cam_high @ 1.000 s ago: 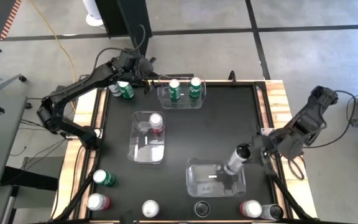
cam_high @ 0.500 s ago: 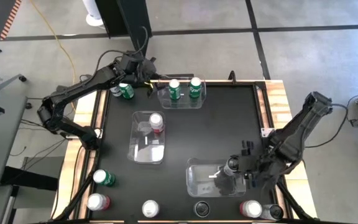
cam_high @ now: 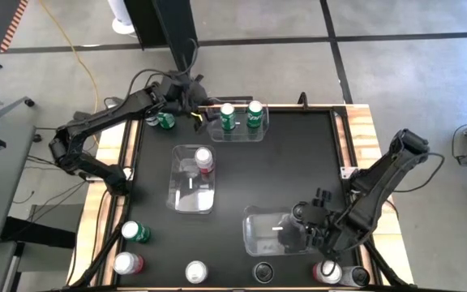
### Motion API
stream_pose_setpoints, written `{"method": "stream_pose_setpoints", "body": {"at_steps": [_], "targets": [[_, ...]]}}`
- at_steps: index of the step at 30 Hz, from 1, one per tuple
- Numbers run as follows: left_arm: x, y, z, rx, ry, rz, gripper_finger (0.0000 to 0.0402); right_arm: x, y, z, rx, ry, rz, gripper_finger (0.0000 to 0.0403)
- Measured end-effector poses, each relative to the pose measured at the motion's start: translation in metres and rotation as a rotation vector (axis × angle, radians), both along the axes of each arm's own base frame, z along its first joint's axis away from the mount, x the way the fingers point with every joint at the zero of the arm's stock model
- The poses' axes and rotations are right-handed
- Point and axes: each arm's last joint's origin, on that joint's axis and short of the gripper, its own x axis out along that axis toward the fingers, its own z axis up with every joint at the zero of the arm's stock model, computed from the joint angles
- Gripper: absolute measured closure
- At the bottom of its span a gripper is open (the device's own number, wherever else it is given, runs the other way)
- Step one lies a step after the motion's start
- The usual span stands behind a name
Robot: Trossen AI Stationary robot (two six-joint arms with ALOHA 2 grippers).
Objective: Sort soda cans
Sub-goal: Put the white soda can into the bottom transparent bin
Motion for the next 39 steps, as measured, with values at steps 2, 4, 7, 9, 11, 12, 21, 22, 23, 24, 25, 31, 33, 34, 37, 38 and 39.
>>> {"method": "stream_pose_setpoints", "body": {"at_steps": [2,4,7,9,11,12,21,22,23,24,25,31,33,34,37,38,39], "targets": [[0.001,-0.002,0.000,0.000,0.000,-0.007,0.0125,-0.002,0.002,-0.003,-0.001,-0.010,-0.034,0.0175],[0.002,-0.004,0.000,0.000,0.000,-0.014,0.0125,-0.004,0.005,-0.004,-0.005,-0.024,-0.046,0.0175],[0.003,-0.006,0.000,0.000,0.001,-0.023,0.0125,-0.008,0.007,-0.005,0.005,-0.046,-0.065,0.0175],[0.004,-0.007,0.000,0.000,0.001,-0.029,0.0125,-0.010,0.008,-0.005,0.012,-0.052,-0.086,0.0175],[0.005,-0.009,0.000,0.000,0.001,-0.033,0.0125,-0.013,0.008,-0.005,0.021,-0.056,-0.107,0.0175],[0.005,-0.009,0.000,0.001,0.001,-0.036,0.0125,-0.013,0.008,-0.005,0.023,-0.058,-0.117,0.0175],[0.006,-0.011,0.000,0.009,0.005,-0.047,0.0125,-0.018,0.008,-0.006,0.029,-0.059,-0.145,0.0149],[0.006,-0.011,0.000,0.009,0.005,-0.047,0.0125,-0.018,0.008,-0.006,0.027,-0.058,-0.145,0.0128],[0.006,-0.011,0.000,0.009,0.005,-0.047,0.0125,-0.018,0.008,-0.006,0.024,-0.055,-0.144,0.0105],[0.006,-0.011,0.000,0.009,0.005,-0.047,0.0125,-0.019,0.008,-0.006,0.021,-0.045,-0.142,0.0083],[0.006,-0.011,0.000,0.009,0.005,-0.047,0.0125,-0.019,0.007,-0.007,0.026,-0.033,-0.144,0.0063],[0.006,-0.011,0.000,0.009,0.005,-0.047,0.0125,-0.019,0.007,-0.007,0.018,-0.029,-0.141,0.0011],[0.006,-0.011,0.000,0.009,0.005,-0.047,0.0125,-0.020,0.006,-0.005,0.008,-0.024,-0.139,0.0017],[0.006,-0.011,0.000,0.009,0.005,-0.047,0.0125,-0.020,0.006,-0.002,0.003,-0.024,-0.138,0.0020],[0.006,-0.011,0.000,0.009,0.005,-0.047,0.0125,-0.020,0.007,0.007,-0.004,-0.028,-0.134,0.0024],[0.006,-0.011,0.000,0.010,0.005,-0.048,0.0125,-0.019,0.007,0.011,-0.006,-0.030,-0.128,0.0025],[0.006,-0.011,0.000,0.012,0.005,-0.049,0.0125,-0.019,0.008,0.015,-0.003,-0.033,-0.119,0.0025]]}}
